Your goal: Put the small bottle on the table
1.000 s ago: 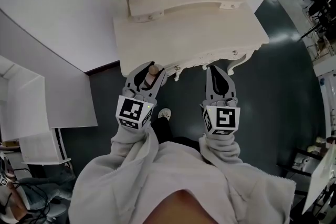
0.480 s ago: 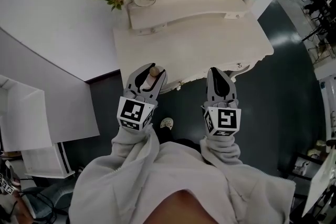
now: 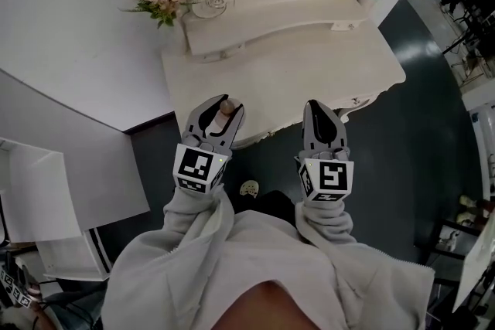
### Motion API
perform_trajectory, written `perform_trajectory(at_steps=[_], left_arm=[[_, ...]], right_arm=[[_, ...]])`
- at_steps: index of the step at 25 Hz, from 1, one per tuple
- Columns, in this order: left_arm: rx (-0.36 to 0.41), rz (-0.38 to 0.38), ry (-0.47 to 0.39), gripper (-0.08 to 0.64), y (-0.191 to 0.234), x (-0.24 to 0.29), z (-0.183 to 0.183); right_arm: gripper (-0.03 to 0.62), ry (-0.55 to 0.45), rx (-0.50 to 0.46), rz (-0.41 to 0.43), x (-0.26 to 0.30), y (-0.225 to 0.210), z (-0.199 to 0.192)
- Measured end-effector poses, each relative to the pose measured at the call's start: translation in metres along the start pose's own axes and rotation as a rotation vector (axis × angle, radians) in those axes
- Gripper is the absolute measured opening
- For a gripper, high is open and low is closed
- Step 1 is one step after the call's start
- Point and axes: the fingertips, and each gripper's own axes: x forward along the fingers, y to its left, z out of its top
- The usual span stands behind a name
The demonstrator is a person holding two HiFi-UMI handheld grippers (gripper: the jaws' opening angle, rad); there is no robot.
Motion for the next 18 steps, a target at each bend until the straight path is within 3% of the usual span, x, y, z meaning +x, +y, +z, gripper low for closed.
perform_trajectory(at_steps=[10, 18], left_arm=[[-0.030, -0.072, 0.025, 0.152, -0.009, 0.014, -0.007], [-0.043, -0.089, 0.020, 0.152, -0.015, 0.042, -0.007]], right_arm=[[0.037, 0.047, 0.007, -0.060, -0.004, -0.012, -0.009], [0.037, 0.062, 0.000, -0.060, 0.007, -0.030, -0.018]])
